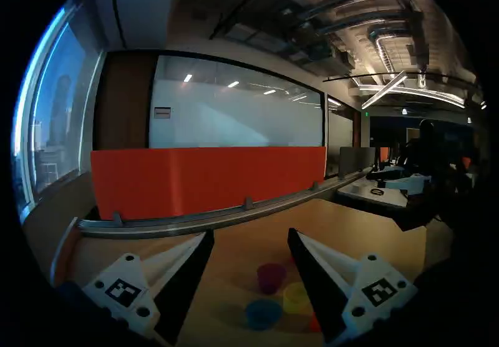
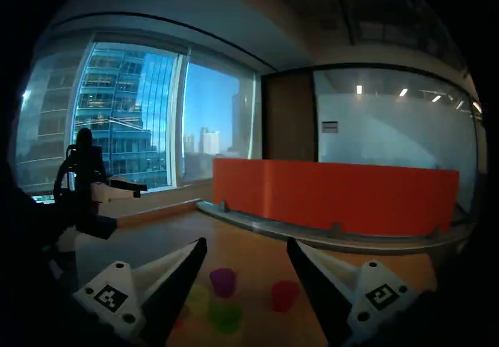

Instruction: Pour water

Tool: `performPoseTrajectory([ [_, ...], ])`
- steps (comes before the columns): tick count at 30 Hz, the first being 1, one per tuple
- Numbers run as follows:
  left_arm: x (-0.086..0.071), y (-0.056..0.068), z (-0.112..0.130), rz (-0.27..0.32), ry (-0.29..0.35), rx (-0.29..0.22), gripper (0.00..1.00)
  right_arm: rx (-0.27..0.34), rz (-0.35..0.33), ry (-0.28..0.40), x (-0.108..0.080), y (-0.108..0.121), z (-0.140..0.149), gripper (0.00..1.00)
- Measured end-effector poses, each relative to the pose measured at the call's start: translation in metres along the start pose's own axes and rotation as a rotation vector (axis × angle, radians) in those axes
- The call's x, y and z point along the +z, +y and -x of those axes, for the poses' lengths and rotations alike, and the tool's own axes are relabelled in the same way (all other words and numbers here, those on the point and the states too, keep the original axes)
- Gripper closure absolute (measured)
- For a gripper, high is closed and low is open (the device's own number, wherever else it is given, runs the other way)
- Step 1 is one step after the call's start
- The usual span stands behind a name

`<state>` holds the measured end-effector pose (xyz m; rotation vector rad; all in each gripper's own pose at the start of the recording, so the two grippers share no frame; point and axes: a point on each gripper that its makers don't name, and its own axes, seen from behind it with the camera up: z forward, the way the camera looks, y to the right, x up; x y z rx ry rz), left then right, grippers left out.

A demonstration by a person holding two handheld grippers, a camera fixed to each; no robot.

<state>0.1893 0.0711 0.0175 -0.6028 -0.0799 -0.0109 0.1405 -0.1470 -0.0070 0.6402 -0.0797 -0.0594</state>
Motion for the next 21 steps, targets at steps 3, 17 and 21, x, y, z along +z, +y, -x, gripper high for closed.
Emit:
performPoseTrajectory([
  [3,0.000,0.000,0.006,0.015,-0.013,0.004,0.13,-0.020,-0.018,-0.021,0.005,-0.005,0.003,0.01],
  [17,0.001,0.014,0.046,0.122,-0.117,0.035,0.13,-0.074,-0.099,-0.158,0.018,-0.023,0.043,0.01],
  [21,0.001,0.017,0.056,0.148,-0.135,0.040,0.13,-0.091,-0.115,-0.197,0.020,-0.025,0.058,0.01],
])
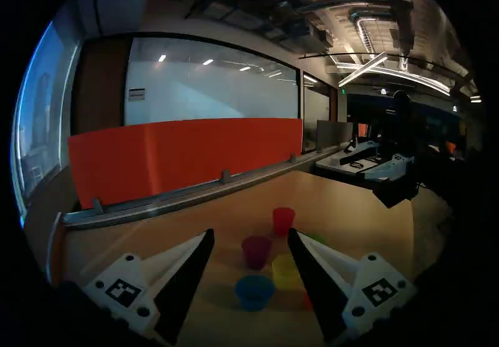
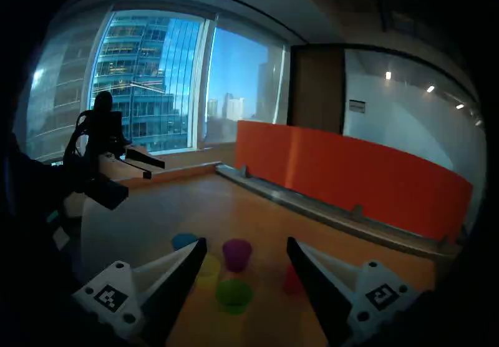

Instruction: Pour water

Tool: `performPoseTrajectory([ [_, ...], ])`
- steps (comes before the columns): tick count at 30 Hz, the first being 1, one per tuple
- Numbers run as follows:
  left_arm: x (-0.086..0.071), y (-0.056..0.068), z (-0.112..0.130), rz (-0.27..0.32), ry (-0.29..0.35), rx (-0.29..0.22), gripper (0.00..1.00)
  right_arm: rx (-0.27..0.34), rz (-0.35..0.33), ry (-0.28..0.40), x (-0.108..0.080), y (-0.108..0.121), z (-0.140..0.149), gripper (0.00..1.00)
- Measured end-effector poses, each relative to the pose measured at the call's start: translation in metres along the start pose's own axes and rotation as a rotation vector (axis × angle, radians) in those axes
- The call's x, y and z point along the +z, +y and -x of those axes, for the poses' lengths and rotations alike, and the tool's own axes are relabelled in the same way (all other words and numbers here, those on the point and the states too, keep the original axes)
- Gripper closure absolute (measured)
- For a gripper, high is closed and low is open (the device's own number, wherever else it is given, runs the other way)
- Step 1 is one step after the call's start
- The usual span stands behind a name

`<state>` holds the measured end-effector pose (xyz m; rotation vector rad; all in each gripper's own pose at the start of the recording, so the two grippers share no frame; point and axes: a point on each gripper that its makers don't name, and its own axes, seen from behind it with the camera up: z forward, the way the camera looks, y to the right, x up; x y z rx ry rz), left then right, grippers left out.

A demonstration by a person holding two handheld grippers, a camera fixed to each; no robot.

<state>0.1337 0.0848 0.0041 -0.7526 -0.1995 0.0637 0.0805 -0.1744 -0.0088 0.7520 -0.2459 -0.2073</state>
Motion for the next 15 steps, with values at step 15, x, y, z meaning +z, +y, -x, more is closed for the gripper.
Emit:
performPoseTrajectory([
  [15,0.025,0.014,0.064,0.068,-0.127,0.063,0.13,-0.020,-0.059,-0.119,0.025,-0.007,0.057,0.01],
])
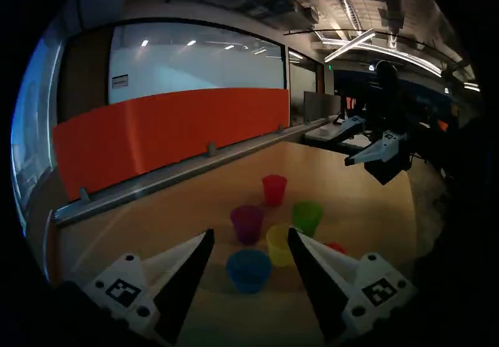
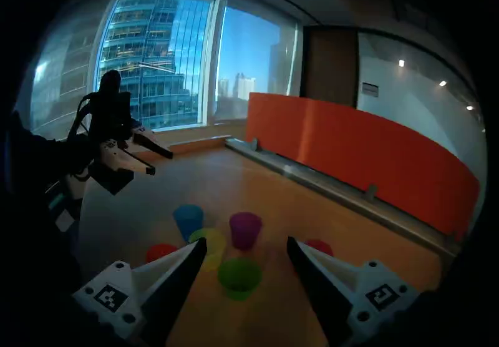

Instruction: Pour water

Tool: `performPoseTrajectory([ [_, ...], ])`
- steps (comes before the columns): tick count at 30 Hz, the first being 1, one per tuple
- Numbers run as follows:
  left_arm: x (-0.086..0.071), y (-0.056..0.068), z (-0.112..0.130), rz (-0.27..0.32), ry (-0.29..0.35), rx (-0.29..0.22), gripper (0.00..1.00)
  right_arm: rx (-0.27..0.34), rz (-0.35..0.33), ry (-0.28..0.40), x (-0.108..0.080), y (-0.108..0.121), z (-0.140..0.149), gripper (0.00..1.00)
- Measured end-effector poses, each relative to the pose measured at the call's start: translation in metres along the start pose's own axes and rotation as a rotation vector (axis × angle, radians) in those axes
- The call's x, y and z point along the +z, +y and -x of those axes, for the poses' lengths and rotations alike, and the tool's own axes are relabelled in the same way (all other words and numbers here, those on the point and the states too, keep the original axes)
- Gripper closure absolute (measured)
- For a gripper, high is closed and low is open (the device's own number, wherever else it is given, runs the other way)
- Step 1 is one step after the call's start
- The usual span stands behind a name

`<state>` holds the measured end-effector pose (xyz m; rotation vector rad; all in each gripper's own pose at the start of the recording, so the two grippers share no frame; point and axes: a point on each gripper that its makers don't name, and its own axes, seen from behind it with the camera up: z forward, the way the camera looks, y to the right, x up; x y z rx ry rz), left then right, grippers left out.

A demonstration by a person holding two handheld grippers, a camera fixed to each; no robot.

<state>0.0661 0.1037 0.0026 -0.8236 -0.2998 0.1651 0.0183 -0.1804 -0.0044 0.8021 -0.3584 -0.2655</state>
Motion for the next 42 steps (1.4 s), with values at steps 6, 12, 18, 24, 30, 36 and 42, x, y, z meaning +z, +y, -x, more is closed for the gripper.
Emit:
performPoseTrajectory([
  [6,0.011,0.003,0.018,0.024,-0.036,0.010,0.13,-0.002,-0.016,-0.040,0.011,-0.003,0.020,0.01],
  [12,0.018,0.007,0.037,0.050,-0.067,0.002,0.13,-0.001,-0.025,-0.075,0.021,-0.005,0.039,0.01],
  [18,0.023,0.009,0.058,0.060,-0.107,0.012,0.13,0.000,-0.036,-0.113,0.030,-0.009,0.061,0.00],
  [24,0.026,0.011,0.075,0.064,-0.143,0.019,0.13,-0.010,-0.039,-0.144,0.036,-0.012,0.079,0.00],
  [30,0.030,0.014,0.090,0.078,-0.175,0.013,0.13,-0.015,-0.045,-0.174,0.040,-0.016,0.096,0.00],
  [36,0.033,0.009,0.103,0.070,-0.204,0.006,0.13,-0.016,-0.046,-0.202,0.044,-0.017,0.112,0.00],
  [42,0.037,0.007,0.118,0.070,-0.237,-0.002,0.13,-0.006,-0.047,-0.221,0.051,-0.017,0.125,0.00],
])
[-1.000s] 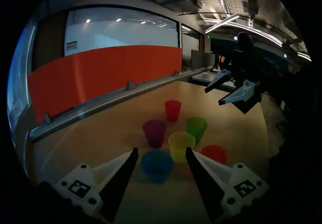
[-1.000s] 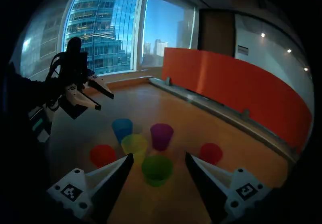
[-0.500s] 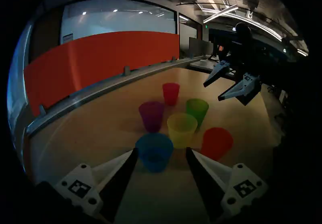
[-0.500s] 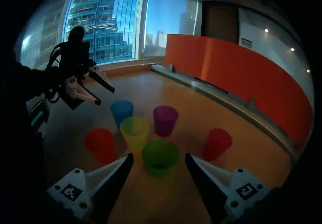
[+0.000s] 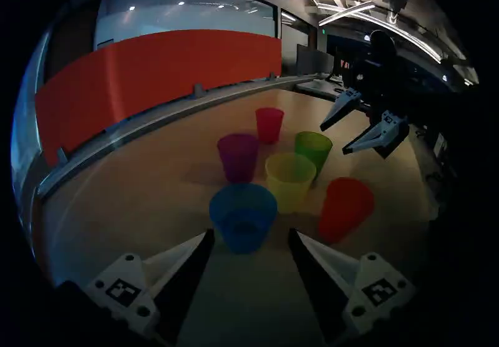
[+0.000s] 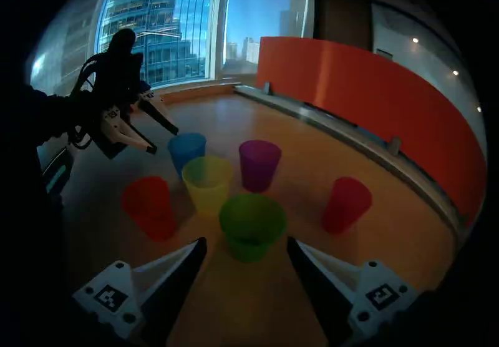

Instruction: Pour water

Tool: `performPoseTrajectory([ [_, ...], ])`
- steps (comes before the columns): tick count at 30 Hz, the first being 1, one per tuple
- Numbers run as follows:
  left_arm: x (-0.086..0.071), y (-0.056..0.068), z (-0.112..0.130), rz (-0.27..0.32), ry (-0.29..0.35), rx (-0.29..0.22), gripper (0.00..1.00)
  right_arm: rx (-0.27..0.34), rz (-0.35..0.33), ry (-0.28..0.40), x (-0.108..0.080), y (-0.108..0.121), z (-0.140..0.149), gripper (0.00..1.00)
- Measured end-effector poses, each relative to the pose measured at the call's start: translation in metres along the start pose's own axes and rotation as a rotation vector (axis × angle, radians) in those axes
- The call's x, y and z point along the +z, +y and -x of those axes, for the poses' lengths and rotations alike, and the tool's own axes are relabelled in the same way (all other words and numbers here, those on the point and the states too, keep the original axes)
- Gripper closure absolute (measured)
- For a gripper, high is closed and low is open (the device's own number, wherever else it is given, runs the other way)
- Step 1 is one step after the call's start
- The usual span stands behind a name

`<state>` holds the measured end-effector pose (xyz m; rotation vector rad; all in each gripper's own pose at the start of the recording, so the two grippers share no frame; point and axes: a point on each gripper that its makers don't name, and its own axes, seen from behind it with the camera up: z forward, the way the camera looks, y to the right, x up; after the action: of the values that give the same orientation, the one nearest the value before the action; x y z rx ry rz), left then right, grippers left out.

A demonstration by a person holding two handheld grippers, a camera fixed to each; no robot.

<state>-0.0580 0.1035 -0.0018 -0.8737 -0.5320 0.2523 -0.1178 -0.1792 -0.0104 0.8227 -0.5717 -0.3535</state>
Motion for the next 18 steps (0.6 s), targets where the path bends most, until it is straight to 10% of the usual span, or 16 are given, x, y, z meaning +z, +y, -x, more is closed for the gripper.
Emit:
performPoseTrajectory([
  [18,0.029,-0.009,0.016,0.026,-0.054,-0.014,0.13,0.038,-0.035,-0.038,0.034,0.000,0.015,0.01],
])
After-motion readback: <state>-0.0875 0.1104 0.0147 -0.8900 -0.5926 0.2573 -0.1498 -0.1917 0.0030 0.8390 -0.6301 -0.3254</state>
